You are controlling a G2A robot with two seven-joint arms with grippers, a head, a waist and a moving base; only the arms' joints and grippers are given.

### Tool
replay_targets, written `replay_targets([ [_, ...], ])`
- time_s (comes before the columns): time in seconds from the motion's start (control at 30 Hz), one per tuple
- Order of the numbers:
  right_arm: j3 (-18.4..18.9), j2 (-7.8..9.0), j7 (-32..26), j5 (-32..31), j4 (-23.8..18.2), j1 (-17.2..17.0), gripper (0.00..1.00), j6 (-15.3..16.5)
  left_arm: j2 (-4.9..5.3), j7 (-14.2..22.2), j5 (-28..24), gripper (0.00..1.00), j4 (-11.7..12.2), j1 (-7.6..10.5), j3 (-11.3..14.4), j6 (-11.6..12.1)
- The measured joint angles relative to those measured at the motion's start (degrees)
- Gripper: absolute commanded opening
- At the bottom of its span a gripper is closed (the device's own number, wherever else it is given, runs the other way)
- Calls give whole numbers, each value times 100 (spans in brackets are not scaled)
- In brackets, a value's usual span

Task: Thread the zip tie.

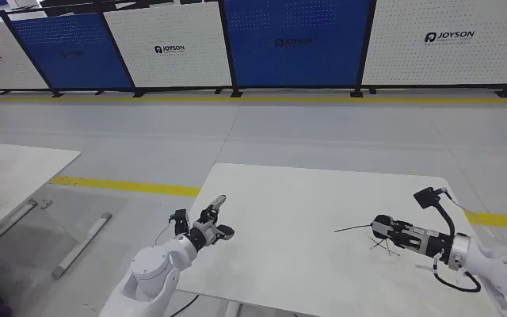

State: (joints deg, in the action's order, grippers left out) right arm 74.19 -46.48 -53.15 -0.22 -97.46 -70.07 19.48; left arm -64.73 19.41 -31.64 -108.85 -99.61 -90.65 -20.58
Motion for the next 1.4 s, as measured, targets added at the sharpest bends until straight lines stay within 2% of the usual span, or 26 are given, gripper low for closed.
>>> replay_targets([
  [0.07, 0, 0, 0, 0, 0, 0, 0, 0, 49, 250, -40, 100, 134, 55, 193, 96],
  [0.1, 0, 0, 0, 0, 0, 0, 0, 0, 67, 261, -71, 100, 181, 117, 227, 112],
  [0.17, 0, 0, 0, 0, 0, 0, 0, 0, 78, 194, -97, 100, 212, 171, 232, 115],
  [0.4, 10, -1, 70, -77, -34, -6, 0, -30, 71, 196, -169, 100, 229, 176, 211, 110],
  [0.53, -90, -23, 402, -723, -377, 6, 0, -30, 109, 490, -893, 100, 289, 171, 79, 110],
  [0.63, -305, -60, 436, -1134, -569, 141, 0, -8, 214, 646, -1295, 100, 268, 138, 154, 110],
  [0.73, -609, -105, 420, -1759, -777, 310, 0, -33, 367, 514, -1489, 100, 193, 234, 464, 110],
  [0.83, -903, -167, 510, -2201, -902, 463, 0, -129, 560, 337, -1692, 100, 224, 444, 966, 110],
  [0.93, -1108, -218, 551, -2489, -996, 620, 0, -192, 761, -66, -2008, 100, 286, 801, 1541, 110],
  [1.03, -1243, -260, 618, -2787, -1096, 710, 0, -369, 960, -514, -2504, 100, 380, 1285, 2213, 110],
  [1.1, -1271, -269, 626, -2842, -1109, 724, 0, -427, 1087, -891, -2840, 100, 466, 1698, 2624, 110],
  [1.13, -1271, -269, 625, -2841, -1109, 724, 0, -427, 1108, -1027, -2890, 100, 479, 1830, 2707, 110],
  [1.17, -1268, -268, 624, -2835, -1107, 722, 0, -424, 1114, -1076, -2895, 100, 481, 1870, 2727, 110],
  [1.27, -1267, -268, 623, -2832, -1106, 722, 0, -420, 1108, -974, -2875, 100, 478, 1775, 2704, 110],
  [1.4, -1267, -268, 626, -2833, -1107, 720, 0, -420, 1107, -974, -2877, 100, 479, 1774, 2704, 110],
])
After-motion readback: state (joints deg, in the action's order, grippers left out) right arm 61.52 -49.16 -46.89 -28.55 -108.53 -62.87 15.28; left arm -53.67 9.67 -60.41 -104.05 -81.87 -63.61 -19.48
